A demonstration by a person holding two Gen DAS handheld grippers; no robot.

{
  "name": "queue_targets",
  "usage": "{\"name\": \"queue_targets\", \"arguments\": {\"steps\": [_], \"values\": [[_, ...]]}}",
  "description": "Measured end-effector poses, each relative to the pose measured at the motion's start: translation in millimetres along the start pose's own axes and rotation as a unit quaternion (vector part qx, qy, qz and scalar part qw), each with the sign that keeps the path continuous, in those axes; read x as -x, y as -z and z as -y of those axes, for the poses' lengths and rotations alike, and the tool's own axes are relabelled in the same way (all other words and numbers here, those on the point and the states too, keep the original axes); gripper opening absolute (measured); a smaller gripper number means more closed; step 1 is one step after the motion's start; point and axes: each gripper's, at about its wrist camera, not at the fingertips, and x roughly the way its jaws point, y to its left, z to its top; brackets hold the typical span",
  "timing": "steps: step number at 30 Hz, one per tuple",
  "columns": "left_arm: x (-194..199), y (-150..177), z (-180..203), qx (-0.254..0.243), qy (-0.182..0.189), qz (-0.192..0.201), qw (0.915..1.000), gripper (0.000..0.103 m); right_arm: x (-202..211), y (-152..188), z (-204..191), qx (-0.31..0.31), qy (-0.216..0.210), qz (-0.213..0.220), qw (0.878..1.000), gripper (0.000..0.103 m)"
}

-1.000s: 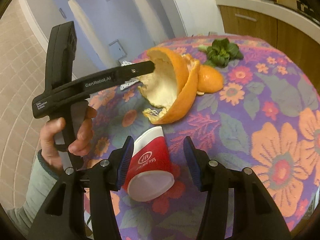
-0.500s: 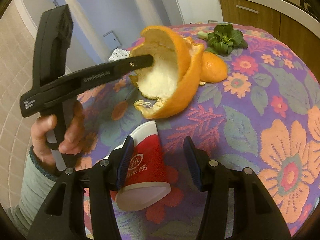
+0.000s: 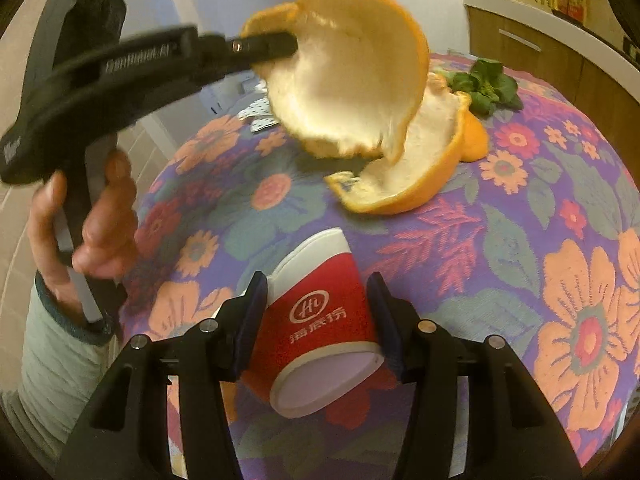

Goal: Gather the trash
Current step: 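Grasp the red paper cup with the right gripper while the left grasps an orange peel, then carry the cup and peel over the wastebasket and open both grippers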

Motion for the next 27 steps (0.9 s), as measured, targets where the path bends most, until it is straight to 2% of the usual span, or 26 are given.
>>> {"name": "queue_targets", "arguments": {"steps": [6,13,18,22,27], "values": [[23.2,-4.9,-6.3,0.01,-0.009,0.026,0.9996,0.003,15.5,16.5,-20.5,0.048,0.018,0.038,0.998,0.038],[34.3,-7.3,-5.3,0.012,-0.014,0.039,0.9991,0.003,22.9,37.3,-40.3,0.105,0.032,0.049,0.993,0.037],[36.7,-8.5,3.0,0.008,-0.014,0.044,0.9989,0.003,45.7,41.2,-43.7,0.109,0.021,0.076,0.991,0.021],[40.0,-13.0,13.7,-0.001,-0.014,0.049,0.9987,0.003,60.0,40.9,-49.6,0.127,0.032,0.098,0.987,0.019],[43.1,-17.8,26.2,-0.01,-0.015,0.051,0.9985,0.003,70.7,41.6,-44.8,0.115,0.034,0.115,0.986,0.019]]}}
